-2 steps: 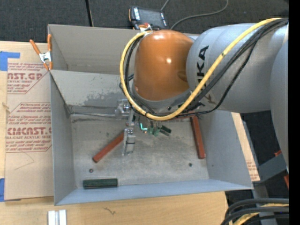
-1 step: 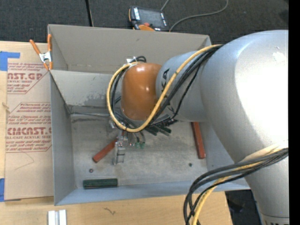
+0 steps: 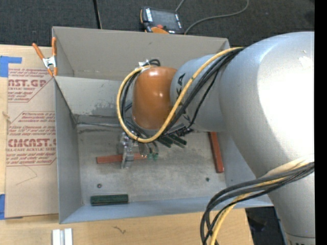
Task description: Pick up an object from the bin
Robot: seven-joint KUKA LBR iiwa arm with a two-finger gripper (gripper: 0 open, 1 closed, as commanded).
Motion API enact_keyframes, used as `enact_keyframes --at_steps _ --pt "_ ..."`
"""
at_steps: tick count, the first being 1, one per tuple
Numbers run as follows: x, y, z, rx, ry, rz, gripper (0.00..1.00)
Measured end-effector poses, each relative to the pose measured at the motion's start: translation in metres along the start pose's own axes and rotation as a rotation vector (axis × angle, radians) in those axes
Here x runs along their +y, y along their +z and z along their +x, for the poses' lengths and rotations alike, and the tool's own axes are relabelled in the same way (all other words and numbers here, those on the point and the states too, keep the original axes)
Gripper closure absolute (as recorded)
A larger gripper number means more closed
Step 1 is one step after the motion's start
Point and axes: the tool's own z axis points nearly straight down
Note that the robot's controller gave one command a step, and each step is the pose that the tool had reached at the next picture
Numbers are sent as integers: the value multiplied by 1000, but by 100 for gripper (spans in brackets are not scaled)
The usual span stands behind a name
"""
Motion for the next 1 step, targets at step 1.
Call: enact_keyframes --at_steps 1 --pt "8 -127 7 -9 -5 -1 100"
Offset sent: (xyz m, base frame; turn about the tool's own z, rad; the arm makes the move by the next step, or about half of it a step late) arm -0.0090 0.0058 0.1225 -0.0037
